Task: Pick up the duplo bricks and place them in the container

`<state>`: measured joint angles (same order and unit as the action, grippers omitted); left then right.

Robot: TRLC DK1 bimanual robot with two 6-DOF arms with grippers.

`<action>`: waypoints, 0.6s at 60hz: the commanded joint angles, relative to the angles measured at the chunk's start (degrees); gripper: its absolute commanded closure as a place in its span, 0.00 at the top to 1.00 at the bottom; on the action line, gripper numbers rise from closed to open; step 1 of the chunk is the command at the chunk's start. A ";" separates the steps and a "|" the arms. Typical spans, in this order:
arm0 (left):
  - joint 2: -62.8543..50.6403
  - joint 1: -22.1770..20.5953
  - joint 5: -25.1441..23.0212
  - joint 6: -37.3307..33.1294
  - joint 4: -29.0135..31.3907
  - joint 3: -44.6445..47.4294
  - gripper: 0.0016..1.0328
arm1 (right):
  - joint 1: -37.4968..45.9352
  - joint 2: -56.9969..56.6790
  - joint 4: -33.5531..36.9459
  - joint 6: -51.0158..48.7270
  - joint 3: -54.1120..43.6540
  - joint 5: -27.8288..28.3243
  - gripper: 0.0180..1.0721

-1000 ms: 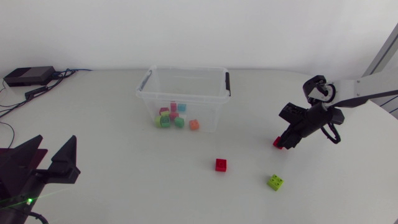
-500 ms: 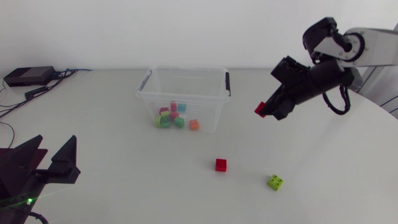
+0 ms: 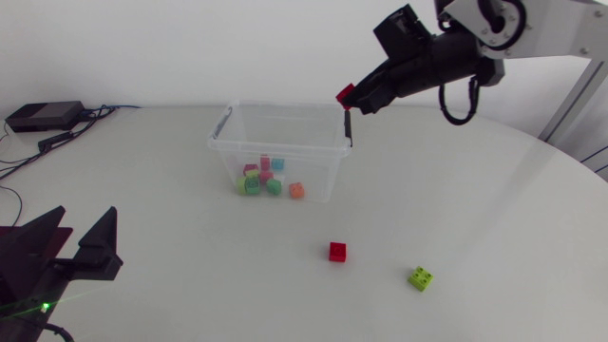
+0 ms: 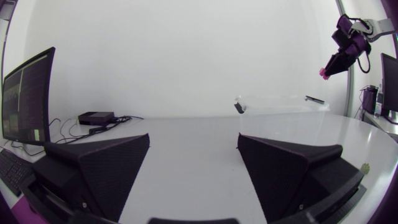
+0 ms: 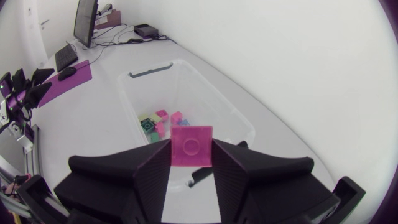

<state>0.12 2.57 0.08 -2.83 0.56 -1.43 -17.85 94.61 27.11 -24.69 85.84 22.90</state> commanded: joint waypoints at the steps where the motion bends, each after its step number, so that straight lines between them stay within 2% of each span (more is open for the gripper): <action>1: 0.50 0.33 0.01 -0.42 0.06 1.34 0.96 | -2.19 4.53 -0.83 2.01 3.81 0.40 0.28; 9: 0.50 0.33 0.01 -0.42 0.06 1.34 0.96 | -4.48 12.00 0.57 2.01 11.19 -1.10 0.29; 12: 0.50 0.33 0.01 -0.42 0.06 1.34 0.96 | -5.01 14.82 2.33 2.01 14.62 -2.07 0.46; 15: 0.50 0.33 0.01 -0.42 0.06 1.34 0.96 | -5.36 16.75 3.21 2.01 16.90 -3.82 0.72; 16: 0.50 0.33 0.01 -0.42 0.06 1.34 0.96 | -5.36 16.75 3.21 2.01 16.90 -3.82 0.72; 17: 0.50 0.33 0.01 -0.42 0.06 1.34 0.96 | -5.44 17.45 3.38 1.92 17.87 -5.05 0.83; 20: 0.50 0.33 0.01 -0.42 0.06 1.34 0.96 | -5.44 18.24 4.53 1.57 19.10 -5.23 0.95; 29: 0.50 0.33 0.01 -0.42 0.06 1.34 0.96 | -4.57 16.93 7.08 -0.80 19.54 -5.23 0.96; 36: 0.50 0.33 0.01 -0.42 0.06 1.34 0.96 | -3.77 12.00 14.37 -5.90 18.40 -4.09 0.96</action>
<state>0.12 2.59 0.08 -2.83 0.58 -1.43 -22.22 110.69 38.13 -27.18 103.79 18.22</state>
